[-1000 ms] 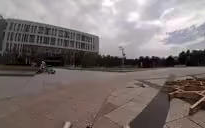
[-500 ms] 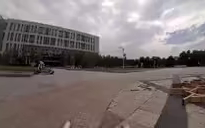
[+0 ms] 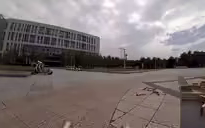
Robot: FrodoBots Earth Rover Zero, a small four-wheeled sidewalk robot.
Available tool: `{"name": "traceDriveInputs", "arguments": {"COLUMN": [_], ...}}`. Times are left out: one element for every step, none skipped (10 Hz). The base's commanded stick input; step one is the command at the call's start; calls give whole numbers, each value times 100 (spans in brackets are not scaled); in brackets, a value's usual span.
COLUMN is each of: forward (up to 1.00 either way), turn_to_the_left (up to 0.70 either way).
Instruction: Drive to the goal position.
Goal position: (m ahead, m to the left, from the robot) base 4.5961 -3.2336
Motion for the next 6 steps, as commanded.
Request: {"name": "traceDriveInputs", "arguments": {"forward": [70, 70, 70, 70, 70, 70], "turn_to_the_left": [0, 0, 0, 0, 0, 0]}}
